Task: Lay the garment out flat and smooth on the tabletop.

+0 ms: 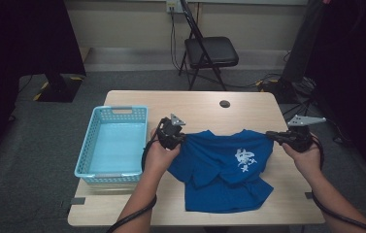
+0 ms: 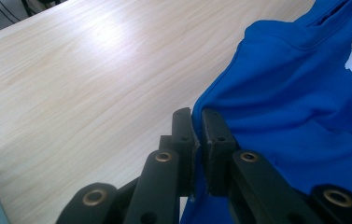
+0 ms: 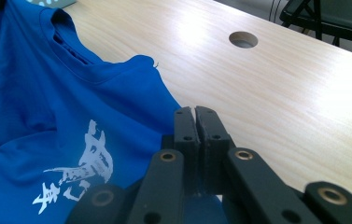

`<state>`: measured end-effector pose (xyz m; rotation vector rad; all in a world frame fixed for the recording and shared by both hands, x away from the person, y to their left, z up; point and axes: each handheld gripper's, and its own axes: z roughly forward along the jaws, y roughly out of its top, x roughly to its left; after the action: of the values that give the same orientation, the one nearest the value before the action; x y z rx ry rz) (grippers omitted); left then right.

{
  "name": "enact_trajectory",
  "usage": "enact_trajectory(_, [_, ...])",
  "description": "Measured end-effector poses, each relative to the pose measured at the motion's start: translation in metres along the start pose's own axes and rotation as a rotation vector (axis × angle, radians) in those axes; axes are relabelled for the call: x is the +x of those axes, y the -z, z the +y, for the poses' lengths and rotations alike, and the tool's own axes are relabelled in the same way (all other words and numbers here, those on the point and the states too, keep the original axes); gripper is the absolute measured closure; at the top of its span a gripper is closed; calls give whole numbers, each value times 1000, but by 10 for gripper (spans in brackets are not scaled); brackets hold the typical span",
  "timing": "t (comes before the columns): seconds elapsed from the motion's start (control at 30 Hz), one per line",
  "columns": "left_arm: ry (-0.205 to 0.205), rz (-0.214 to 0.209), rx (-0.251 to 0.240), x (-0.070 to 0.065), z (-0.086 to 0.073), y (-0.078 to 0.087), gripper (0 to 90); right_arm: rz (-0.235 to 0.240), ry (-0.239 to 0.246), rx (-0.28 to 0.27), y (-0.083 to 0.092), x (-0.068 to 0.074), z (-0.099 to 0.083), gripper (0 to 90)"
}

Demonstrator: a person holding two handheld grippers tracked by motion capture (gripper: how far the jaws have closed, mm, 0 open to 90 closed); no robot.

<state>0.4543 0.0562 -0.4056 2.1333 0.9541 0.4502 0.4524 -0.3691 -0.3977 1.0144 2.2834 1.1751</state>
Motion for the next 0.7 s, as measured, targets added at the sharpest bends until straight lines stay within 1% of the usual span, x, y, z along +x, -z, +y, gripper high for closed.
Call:
enact_trajectory(0.17, [4,21,9,6,6,-5,850,-17,8,9,-7,-3,8,878])
enact_trajectory(0.23, [14,29,5,8,9,-8,850,-25,11,11,-10,-4,11,878])
enact_trajectory(0.33, [23,42,13,11,10,-13,850,-33,8,19,-15,-6,13,878])
enact_trajectory(0.37, [26,46,16,13,10,-15,849,-34,6,23,-18,-7,13,878])
enact_trajectory(0.4, [38,48,18,13,9,-18,850,-35,1,29,-21,-8,13,878])
enact_trajectory(0.5, [51,56,41,18,6,-27,849,-39,-12,48,-31,-10,9,878])
enact_trajectory(0.57, [70,62,47,21,4,-32,849,-44,-18,64,-38,-12,6,878])
enact_trajectory(0.7, [84,68,68,24,-2,-43,849,-50,-35,89,-50,-16,1,878])
